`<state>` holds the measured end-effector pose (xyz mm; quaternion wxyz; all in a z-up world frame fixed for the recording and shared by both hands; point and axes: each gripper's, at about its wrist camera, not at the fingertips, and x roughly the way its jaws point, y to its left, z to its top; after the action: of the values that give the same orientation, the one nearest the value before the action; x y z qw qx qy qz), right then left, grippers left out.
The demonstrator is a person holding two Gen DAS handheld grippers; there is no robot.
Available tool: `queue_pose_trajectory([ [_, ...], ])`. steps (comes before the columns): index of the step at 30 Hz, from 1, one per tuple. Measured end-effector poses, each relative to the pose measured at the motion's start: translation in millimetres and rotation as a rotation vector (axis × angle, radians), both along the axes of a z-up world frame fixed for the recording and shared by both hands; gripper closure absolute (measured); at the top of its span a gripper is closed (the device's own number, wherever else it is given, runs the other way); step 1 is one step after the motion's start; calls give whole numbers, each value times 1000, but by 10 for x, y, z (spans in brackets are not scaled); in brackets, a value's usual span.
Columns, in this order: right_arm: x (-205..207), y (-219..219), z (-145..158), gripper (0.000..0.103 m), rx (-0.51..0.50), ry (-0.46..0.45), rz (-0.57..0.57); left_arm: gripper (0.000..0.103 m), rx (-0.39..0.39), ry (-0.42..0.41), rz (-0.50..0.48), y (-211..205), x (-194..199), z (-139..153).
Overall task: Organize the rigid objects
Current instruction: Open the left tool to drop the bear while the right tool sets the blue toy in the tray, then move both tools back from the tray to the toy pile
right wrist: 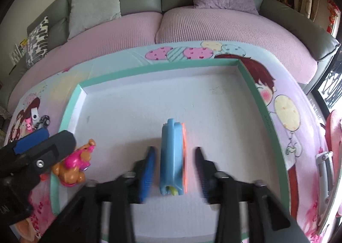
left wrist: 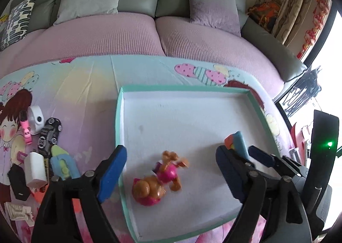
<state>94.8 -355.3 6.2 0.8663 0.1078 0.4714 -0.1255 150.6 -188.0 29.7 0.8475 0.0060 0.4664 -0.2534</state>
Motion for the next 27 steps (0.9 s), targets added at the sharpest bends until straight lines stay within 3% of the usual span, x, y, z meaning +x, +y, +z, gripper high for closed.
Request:
queue_pose_trajectory([
  [4,-62,28,128,44,-17,-20,-2,10,0,-36,30,110,-65,157],
  [10,-190,79,195,34,-2,-37,-13,3,32,-102,119,345,-131,299],
  [16,-328,143,238,15,21,-68,-25,1,23,-135,260,787,-230,327],
  [19,-416,210,276,0,34,-102,-23,0,-3,-153,328,1040,-324,352],
  [27,-626,507,404,0,32,-172,-13,0,-27,-193,413,1645,-651,421],
])
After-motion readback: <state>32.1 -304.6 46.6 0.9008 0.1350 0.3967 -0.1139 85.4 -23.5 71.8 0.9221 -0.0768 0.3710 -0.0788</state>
